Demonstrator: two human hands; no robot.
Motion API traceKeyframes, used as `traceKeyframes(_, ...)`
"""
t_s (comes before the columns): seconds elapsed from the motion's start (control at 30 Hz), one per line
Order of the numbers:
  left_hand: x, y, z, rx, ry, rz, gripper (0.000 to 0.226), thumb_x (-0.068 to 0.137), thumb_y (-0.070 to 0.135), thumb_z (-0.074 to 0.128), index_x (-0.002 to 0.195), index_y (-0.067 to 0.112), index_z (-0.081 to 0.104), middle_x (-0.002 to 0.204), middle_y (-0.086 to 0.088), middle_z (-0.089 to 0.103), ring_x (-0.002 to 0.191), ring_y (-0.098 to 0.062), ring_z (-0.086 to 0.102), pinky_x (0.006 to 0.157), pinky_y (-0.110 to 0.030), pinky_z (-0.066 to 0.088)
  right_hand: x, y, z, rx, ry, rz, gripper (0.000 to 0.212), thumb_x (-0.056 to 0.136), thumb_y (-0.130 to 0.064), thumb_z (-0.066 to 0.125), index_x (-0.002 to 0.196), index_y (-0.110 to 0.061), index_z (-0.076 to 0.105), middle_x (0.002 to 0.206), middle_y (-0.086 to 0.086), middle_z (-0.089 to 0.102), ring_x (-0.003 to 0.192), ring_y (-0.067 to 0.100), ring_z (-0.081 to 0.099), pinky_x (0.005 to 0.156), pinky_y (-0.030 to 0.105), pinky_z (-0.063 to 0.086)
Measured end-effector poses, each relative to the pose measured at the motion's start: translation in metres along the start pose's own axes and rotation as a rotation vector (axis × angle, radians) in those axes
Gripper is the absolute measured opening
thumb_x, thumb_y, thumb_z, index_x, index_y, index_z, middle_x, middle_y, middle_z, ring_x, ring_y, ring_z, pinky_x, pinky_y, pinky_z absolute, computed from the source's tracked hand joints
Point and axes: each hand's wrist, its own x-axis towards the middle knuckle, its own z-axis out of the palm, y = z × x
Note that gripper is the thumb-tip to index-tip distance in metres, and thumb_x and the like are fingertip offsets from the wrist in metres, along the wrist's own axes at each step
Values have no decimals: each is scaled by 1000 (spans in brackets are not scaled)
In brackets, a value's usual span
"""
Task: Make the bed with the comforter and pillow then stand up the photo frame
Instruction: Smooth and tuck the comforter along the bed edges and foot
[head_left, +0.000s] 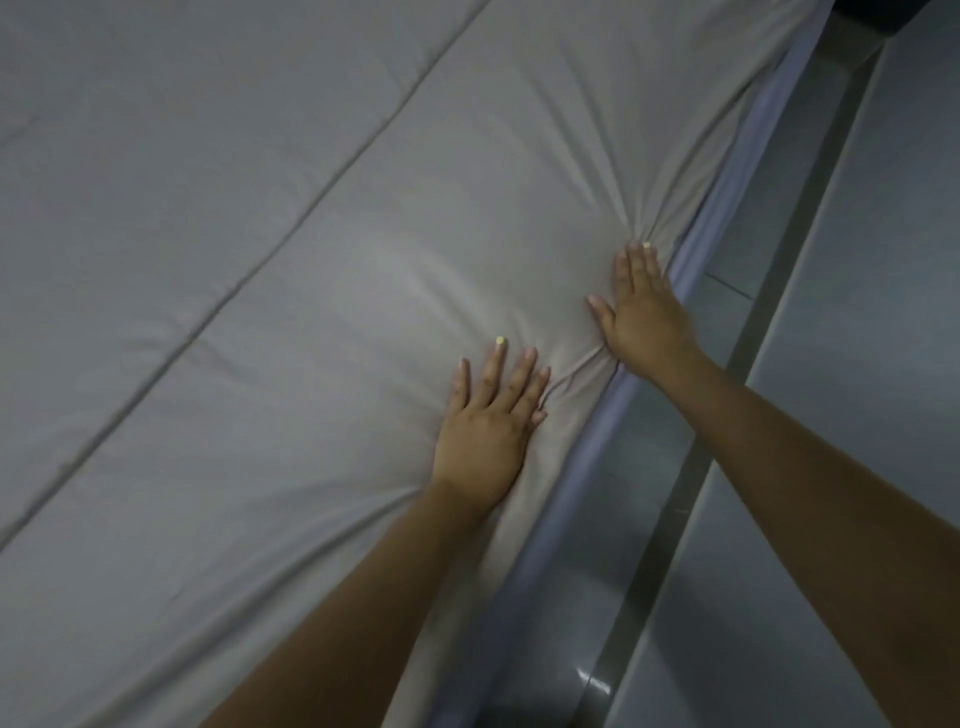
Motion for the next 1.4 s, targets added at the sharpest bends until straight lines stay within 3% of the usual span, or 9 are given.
traceKeyframes(0.2, -25, -5, -16, -17, -139, -59, 77, 91, 67, 18, 155, 23, 12, 162, -4, 3, 149, -31, -1, 117, -58, 3, -10, -10, -1, 1, -55, 99, 88, 89, -71, 17, 153, -14, -4, 161, 2, -11, 148, 19, -13, 119, 53, -2)
traceKeyframes(0.4, -75, -46, -40, -141, -21, -81, 74, 94, 65, 19, 150, 19, 31, 157, -6, 26, 147, -27, 18, 116, -51, 18, -27, -57, -29, 20, -40, 121, 86, 92, -66, 25, 153, -10, 0, 161, 6, -5, 148, 21, -10, 120, 47, -5)
traceKeyframes(0.6, -136, -130, -68, -74, -19, -138, 74, 94, 63, 21, 152, 18, 23, 160, -4, 12, 148, -27, 6, 116, -48, -1, -115, -164, -9, 129, 70, 175, 81, 92, -63, 23, 153, -12, 8, 161, 10, 3, 149, 25, -3, 118, 51, 0)
traceKeyframes(0.77, -214, -188, -68, -56, -175, -129, 74, 95, 62, 13, 153, 17, 22, 160, -7, 15, 148, -29, 10, 116, -57, 9, -220, -247, 46, 184, 5, 253, 89, 83, -68, 7, 153, -12, 5, 161, 8, 2, 149, 23, -3, 119, 42, 0)
traceKeyframes(0.9, -253, -218, -71, 18, -238, 100, 73, 96, 61, 12, 151, 17, 29, 159, -6, 19, 147, -29, 19, 114, -54, 17, -260, -235, 68, 136, 16, 376, 95, 80, -69, 5, 153, -8, 7, 161, 8, 4, 149, 23, 1, 119, 39, 4)
traceKeyframes(1.0, -272, -245, -83, 18, -217, 40, 73, 95, 62, 15, 152, 18, 27, 159, -6, 19, 147, -28, 15, 116, -48, 7, -279, -221, 70, 135, -23, 502, 92, 86, -68, 13, 152, -3, 7, 160, 14, 7, 149, 27, 4, 119, 42, 11)
traceKeyframes(1.1, -295, -263, -86, 30, -247, -12, 75, 96, 60, 10, 150, 11, 30, 157, -11, 24, 145, -30, 21, 113, -51, 14, -293, -237, 66, 142, -65, 644, 79, 96, -55, 24, 151, -1, 7, 160, 18, 7, 148, 30, 4, 119, 48, 10)
traceKeyframes(1.27, -321, -252, -81, -25, -258, -38, 74, 99, 54, 6, 147, 5, 34, 154, -13, 32, 144, -27, 22, 112, -50, 17, -320, -341, 73, 200, 130, 416, 73, 89, -50, 30, 141, -1, 41, 148, 19, 40, 139, 36, 35, 110, 53, 30)
traceKeyframes(1.4, -317, -273, -96, -21, -177, 71, 74, 98, 57, 9, 146, 9, 38, 153, -11, 35, 143, -30, 29, 114, -49, 20, -370, -379, 99, 150, 87, 364, 78, 92, -60, 21, 148, -6, 31, 155, 10, 30, 144, 26, 26, 115, 41, 12)
